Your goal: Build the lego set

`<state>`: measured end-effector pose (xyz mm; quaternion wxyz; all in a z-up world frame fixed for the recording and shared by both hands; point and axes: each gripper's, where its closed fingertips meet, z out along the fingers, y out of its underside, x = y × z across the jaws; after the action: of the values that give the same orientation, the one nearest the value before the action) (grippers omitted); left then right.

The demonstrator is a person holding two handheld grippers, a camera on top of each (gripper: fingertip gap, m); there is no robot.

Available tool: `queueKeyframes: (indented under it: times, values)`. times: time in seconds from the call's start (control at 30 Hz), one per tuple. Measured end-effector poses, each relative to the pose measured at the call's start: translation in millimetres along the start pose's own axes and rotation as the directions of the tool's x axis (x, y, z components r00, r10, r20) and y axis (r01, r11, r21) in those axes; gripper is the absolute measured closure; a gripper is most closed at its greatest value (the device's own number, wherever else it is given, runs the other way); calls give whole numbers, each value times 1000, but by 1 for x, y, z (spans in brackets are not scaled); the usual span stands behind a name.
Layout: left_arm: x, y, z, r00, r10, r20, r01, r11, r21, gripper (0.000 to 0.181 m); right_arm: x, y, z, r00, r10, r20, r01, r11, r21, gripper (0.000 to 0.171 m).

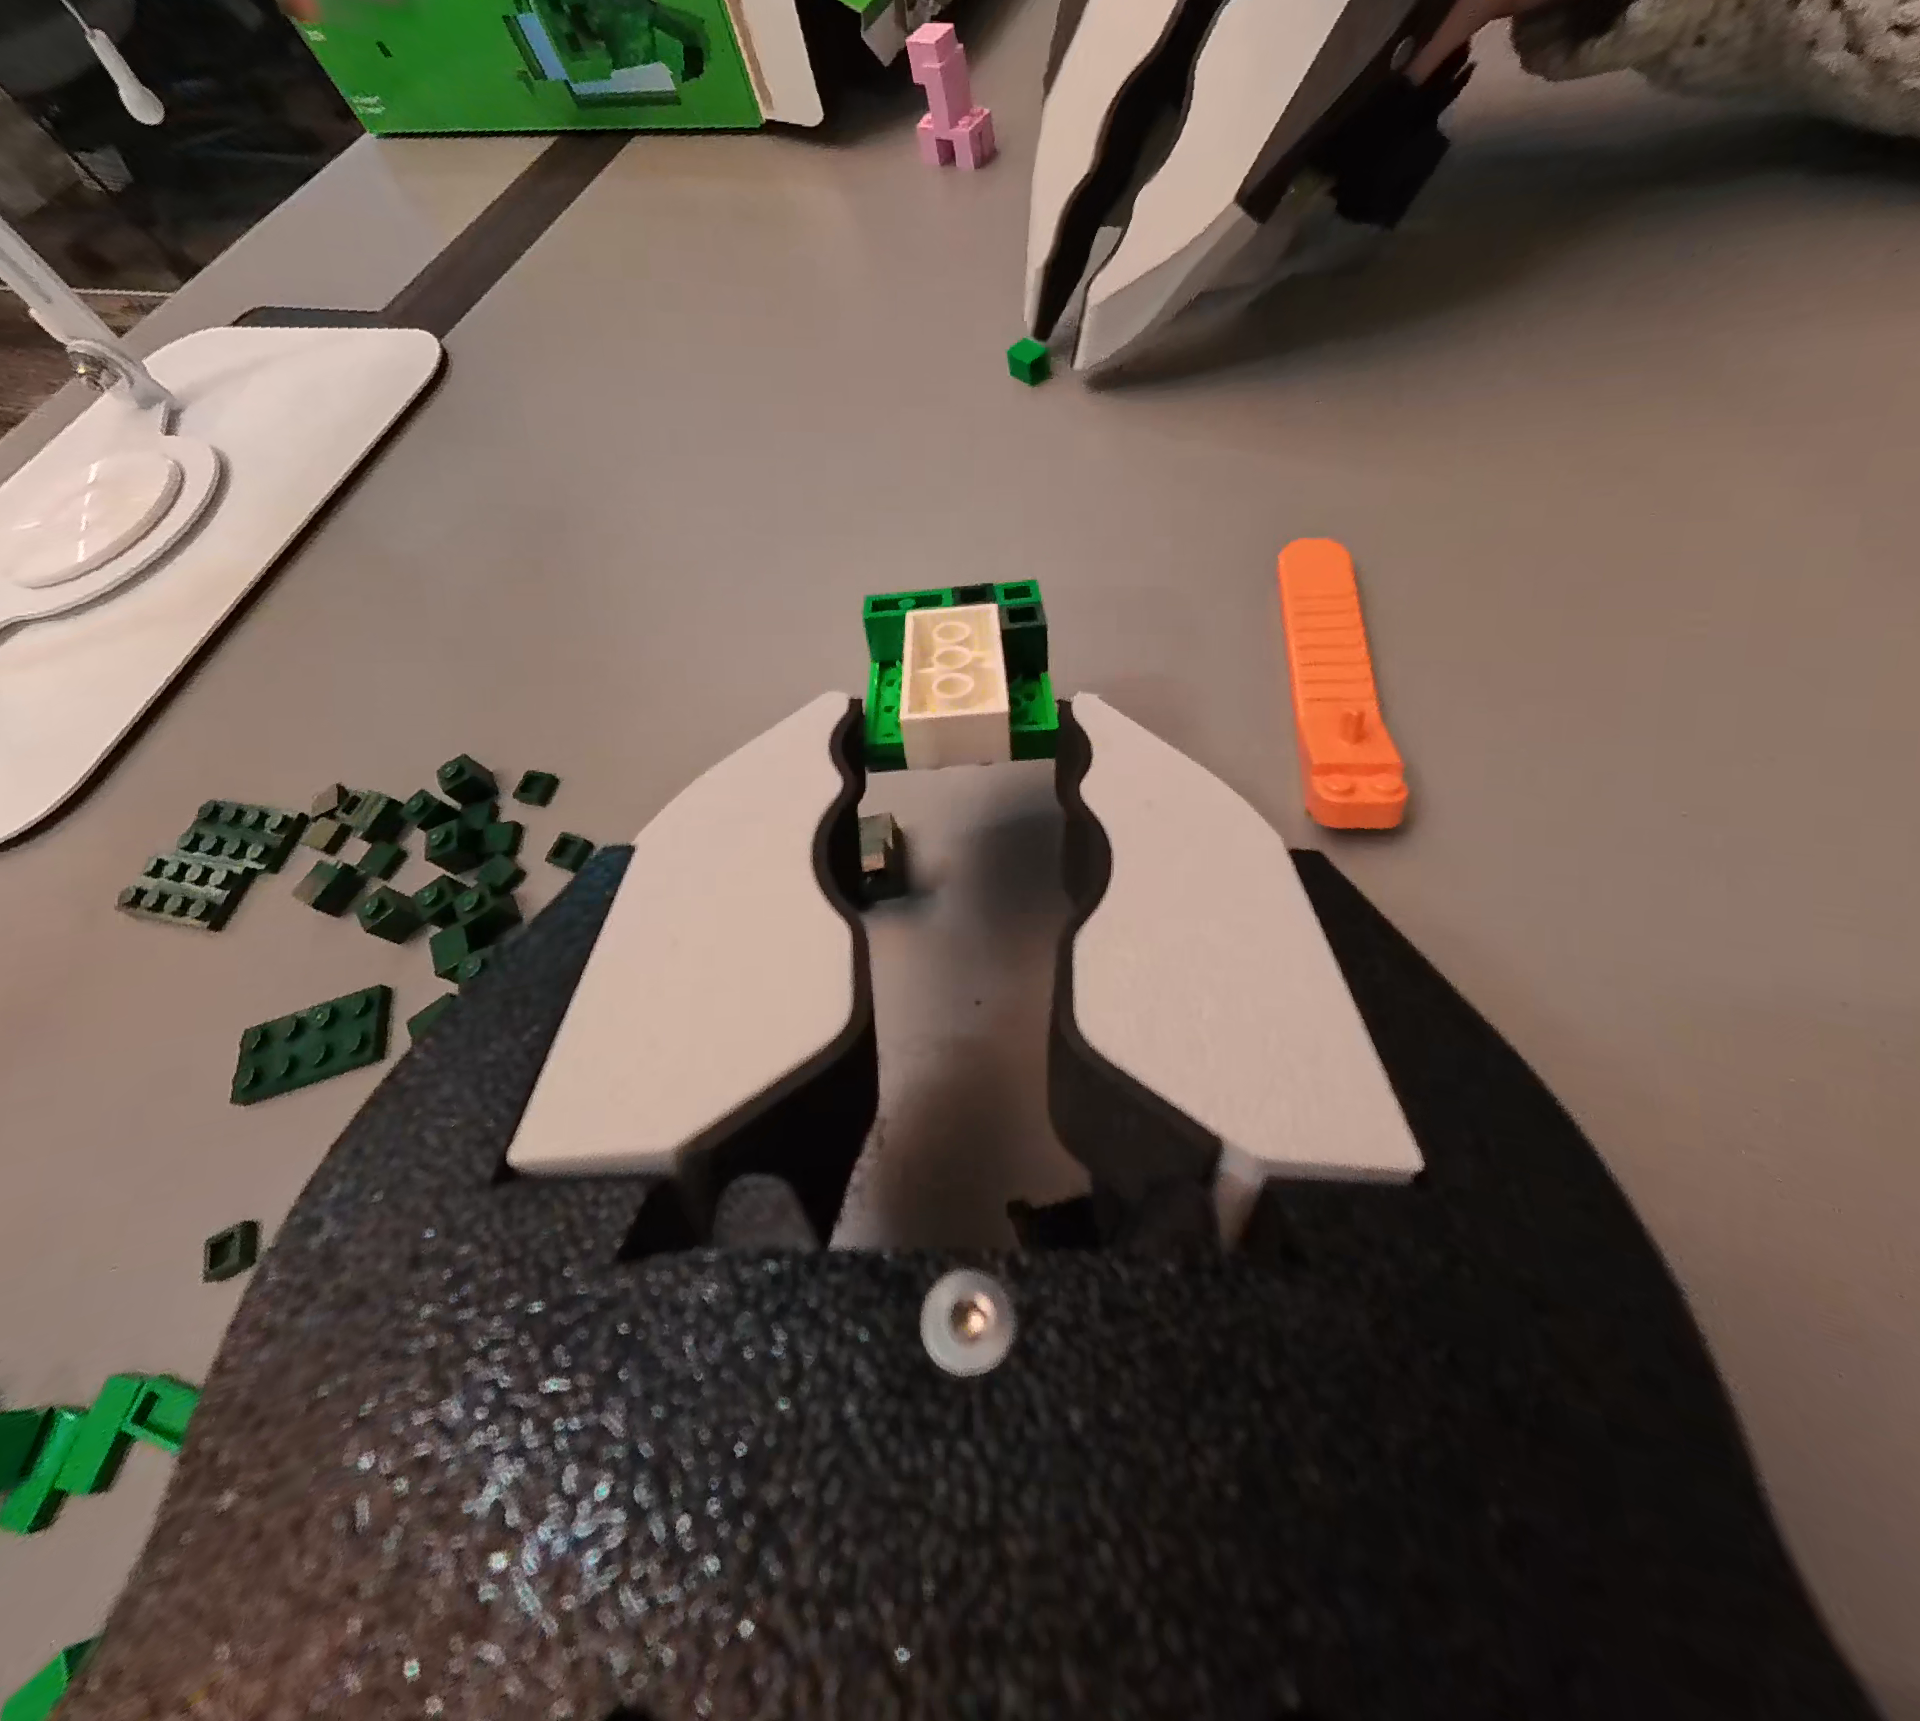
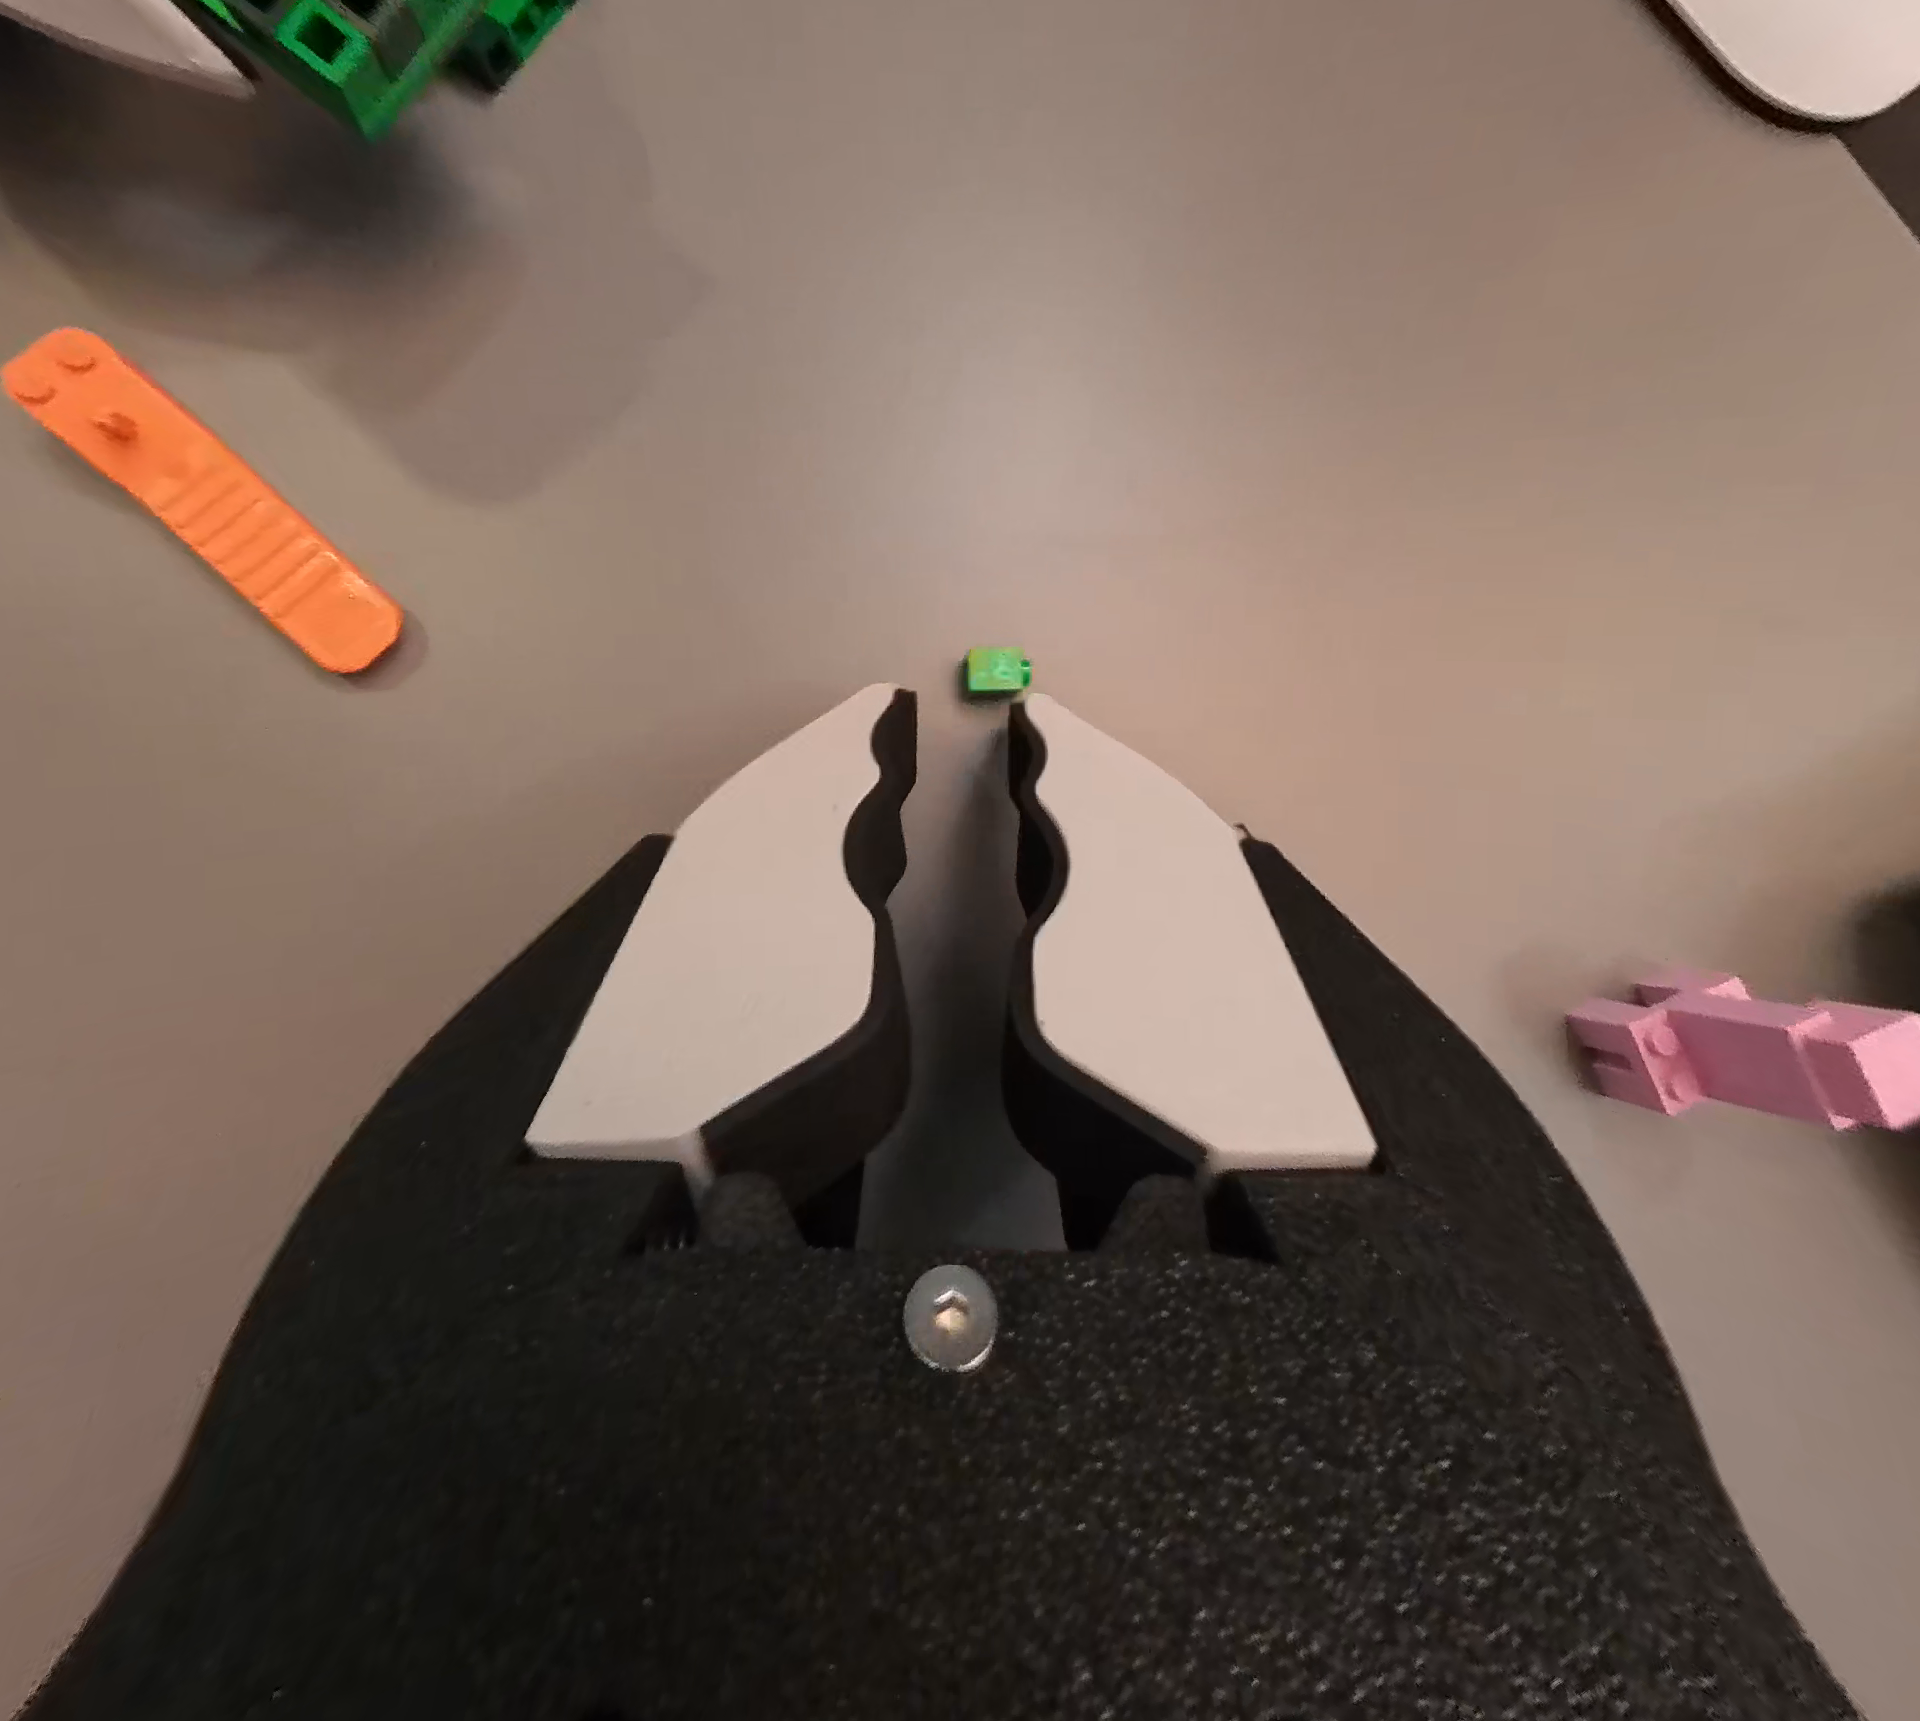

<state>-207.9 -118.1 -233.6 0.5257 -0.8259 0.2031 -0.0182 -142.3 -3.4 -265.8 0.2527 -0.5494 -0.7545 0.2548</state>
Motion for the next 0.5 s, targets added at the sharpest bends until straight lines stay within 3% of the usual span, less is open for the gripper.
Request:
queueKeyframes:
  times: [0.37, 0.5]
  values:
    - [1, 0, 0, 1000, 2, -4, -2, 1000, -2, 147, -9, -12, 12, 996, -84, -21, 84, 996, 29, 154]
    - [1, 1, 0, 1000, 3, -6, -3, 1000, -3, 147, -2, -10, 10, 996, -21, -82, 21, 1000, -5, 153]
